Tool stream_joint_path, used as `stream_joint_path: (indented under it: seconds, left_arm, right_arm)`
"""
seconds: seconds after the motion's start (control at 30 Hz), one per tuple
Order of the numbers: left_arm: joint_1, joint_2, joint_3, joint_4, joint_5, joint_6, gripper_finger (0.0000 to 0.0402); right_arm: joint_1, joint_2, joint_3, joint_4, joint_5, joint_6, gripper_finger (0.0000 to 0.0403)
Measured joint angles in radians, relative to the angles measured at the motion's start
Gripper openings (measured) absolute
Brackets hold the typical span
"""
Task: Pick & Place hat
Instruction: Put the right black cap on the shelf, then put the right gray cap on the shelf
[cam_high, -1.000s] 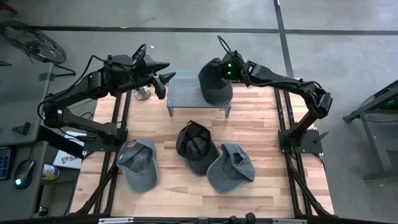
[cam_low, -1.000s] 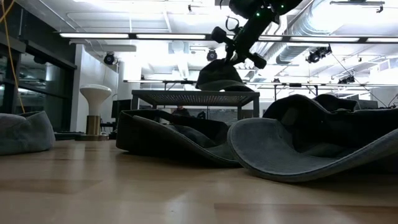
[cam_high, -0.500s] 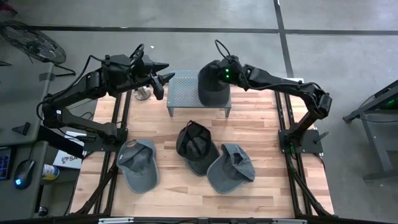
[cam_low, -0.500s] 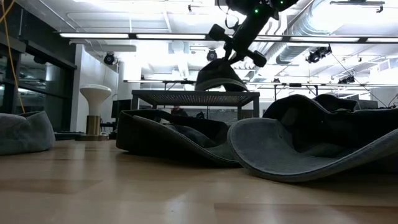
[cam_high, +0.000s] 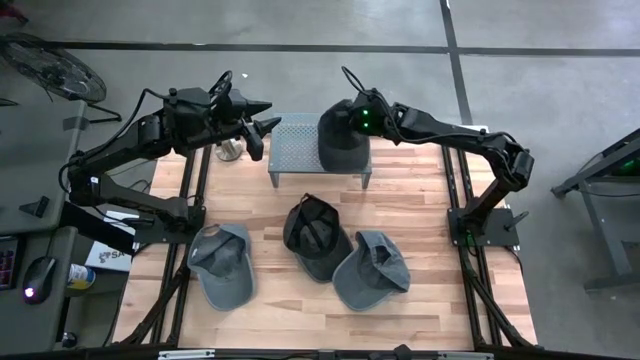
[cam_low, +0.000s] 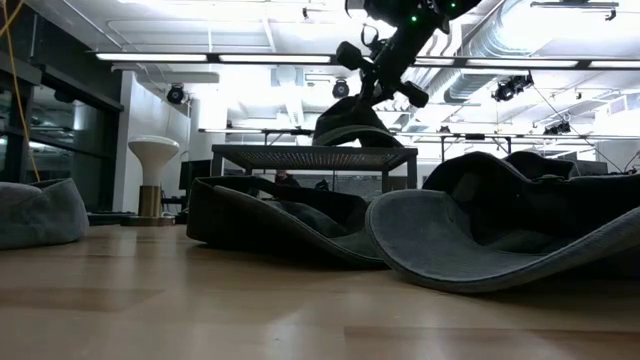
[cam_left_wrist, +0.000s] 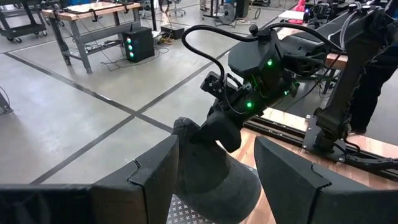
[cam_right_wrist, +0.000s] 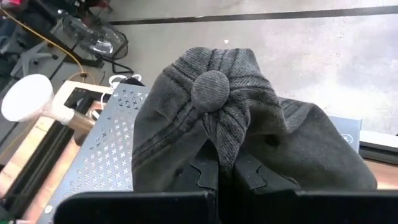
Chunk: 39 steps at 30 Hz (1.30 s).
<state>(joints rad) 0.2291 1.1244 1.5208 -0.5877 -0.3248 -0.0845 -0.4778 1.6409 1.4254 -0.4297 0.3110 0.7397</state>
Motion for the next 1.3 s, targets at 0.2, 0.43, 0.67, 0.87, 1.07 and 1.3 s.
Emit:
stream_joint_path:
  seconds: [0.2, 0.43, 0.67, 0.87, 1.07, 1.3]
  left_arm:
    - [0.000, 0.000, 0.000, -0.006, 0.000, 0.000, 0.0209]
    - [0.000, 0.000, 0.000, -0.006, 0.000, 0.000, 0.0209]
    - [0.000, 0.000, 0.000, -0.006, -0.001, 0.001, 0.0209]
    - [0.000, 0.000, 0.000, -0.005, -0.001, 0.008, 0.0209]
    - [0.000, 0.002, 0.000, -0.007, 0.000, 0.008, 0.0209]
    - [0.000, -0.003, 0.000, 0.019, 0.038, -0.016, 0.0209]
  right_arm:
    - [-0.002, 0.000, 0.000, 0.001, 0.007, -0.041, 0.0025]
    - [-0.020, 0.000, 0.000, 0.008, -0.033, -0.084, 0.0054]
    - [-0.033, 0.000, 0.000, 0.045, -0.094, -0.144, 0.0104]
    - [-0.055, -0.011, -0.001, 0.040, -0.199, -0.214, 0.0157]
    - [-0.091, -0.096, -0.002, -0.012, -0.282, -0.312, 0.0187]
    - [-0.158, -0.266, -0.001, -0.104, -0.449, -0.458, 0.0181]
